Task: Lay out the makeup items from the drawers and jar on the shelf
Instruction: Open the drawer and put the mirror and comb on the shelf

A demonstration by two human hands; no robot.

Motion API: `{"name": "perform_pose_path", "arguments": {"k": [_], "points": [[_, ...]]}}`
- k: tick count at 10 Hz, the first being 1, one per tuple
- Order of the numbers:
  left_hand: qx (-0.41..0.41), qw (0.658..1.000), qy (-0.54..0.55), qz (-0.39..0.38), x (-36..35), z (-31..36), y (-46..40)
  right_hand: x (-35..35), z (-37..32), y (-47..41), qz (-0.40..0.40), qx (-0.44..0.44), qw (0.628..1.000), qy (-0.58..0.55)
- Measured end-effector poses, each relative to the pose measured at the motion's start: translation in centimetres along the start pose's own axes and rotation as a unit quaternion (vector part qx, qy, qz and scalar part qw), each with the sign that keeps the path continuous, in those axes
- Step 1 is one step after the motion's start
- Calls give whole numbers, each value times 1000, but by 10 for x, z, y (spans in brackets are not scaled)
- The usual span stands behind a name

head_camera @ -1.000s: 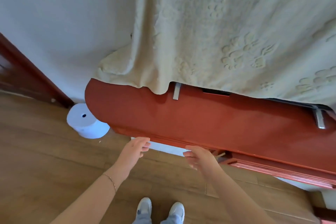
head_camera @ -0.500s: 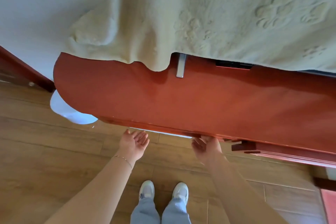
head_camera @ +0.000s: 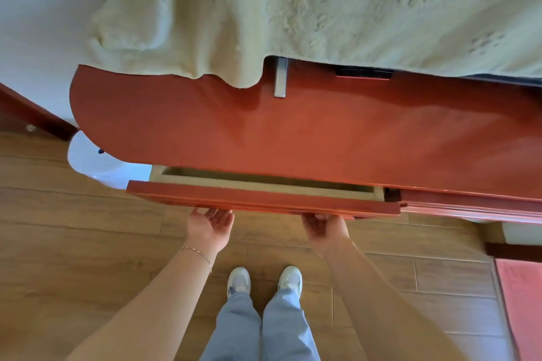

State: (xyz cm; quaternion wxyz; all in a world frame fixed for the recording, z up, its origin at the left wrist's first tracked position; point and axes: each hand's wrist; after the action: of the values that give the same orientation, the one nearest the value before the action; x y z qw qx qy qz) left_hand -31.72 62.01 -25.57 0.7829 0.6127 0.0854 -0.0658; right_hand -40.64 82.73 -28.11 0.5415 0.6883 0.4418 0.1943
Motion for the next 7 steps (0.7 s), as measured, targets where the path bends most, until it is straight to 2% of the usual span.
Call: {"name": "perform_pose_path", "arguments": {"k": [3,5,7], "points": [[22,999,9,48,67,-19,30,60,34,47,-4,-39,999,24],[31,998,13,55,93,-24,41,87,48,62,-10,-33,998,51],[43,997,2,63,106,-23,44,92,52,67,44,-28,997,62]]}}
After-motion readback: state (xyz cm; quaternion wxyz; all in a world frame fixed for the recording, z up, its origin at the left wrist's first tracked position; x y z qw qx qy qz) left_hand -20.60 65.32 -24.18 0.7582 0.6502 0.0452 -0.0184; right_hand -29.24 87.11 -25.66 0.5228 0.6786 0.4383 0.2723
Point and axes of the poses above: each hand's wrist, its own y-axis away from the middle knuckle, its own x-axis out of the back of the hand, z = x × y, and after that the axes turned 2 degrees about z, right-handed
